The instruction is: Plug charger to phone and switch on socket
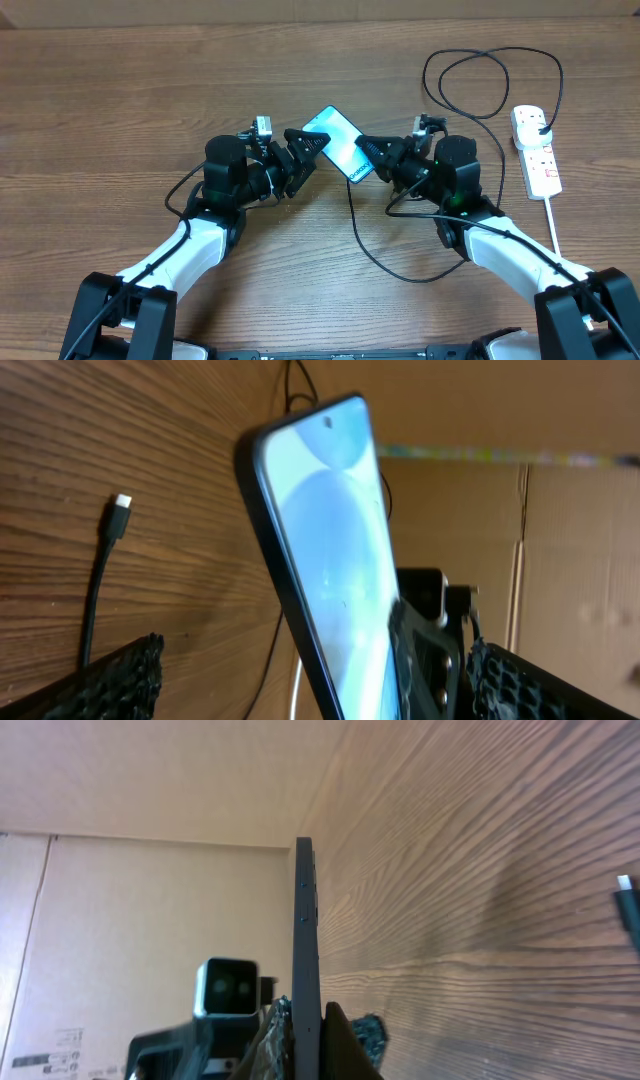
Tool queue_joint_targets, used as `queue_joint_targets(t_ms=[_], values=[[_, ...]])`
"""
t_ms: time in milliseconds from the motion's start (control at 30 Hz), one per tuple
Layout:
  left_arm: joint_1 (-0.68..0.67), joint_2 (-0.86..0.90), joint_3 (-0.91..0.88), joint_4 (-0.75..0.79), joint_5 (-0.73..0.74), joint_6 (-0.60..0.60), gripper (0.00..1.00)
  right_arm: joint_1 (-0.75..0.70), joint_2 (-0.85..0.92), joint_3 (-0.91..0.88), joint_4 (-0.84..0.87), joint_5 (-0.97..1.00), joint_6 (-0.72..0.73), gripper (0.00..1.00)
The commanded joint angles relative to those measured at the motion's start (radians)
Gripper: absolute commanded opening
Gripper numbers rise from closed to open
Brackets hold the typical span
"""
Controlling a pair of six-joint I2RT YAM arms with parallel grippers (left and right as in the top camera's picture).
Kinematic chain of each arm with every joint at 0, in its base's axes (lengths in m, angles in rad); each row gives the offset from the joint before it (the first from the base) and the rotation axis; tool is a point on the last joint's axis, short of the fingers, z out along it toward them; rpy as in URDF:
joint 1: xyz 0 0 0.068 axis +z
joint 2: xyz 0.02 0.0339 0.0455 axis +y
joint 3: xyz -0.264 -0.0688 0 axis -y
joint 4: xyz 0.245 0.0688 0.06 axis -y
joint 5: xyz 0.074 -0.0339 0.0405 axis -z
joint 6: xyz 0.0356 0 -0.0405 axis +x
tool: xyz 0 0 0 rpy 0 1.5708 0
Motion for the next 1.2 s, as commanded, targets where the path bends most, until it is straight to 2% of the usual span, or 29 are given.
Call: queue_joint_targets(t_ms=[0,133,367,600,767,1033,1167], values=[[-0.008,0.019,-0.016,0.028,-0.047,-0.098,1.0,0.026,0.021,0.024,0.023,0.015,0.021,0.04],[-0.009,0.044,-0.016,0.172,-0.042,-0.142,0.99,0.049,0.056,0.024,0.039,0.021,0.068,0.04],[-0.007,0.127,-0.015,0.235,-0.028,-0.202,1.0,0.092,0.08,0.024,0.105,0.037,0.084,0.04],[-0.007,0.231,-0.015,0.497,-0.018,-0.333,1.0,0.12,0.104,0.024,0.108,0.046,0.088,0.04],[-0.007,0.282,-0.015,0.582,-0.009,-0.394,1.0,0.136,0.138,0.024,0.141,0.064,0.107,0.04],[-0.007,0.29,-0.015,0.635,0.006,-0.432,0.88,0.14,0.154,0.024,0.15,0.135,0.107,0.04],[-0.007,0.29,-0.015,0.637,0.014,-0.466,0.75,0.14,0.156,0.024,0.15,0.164,0.106,0.04]])
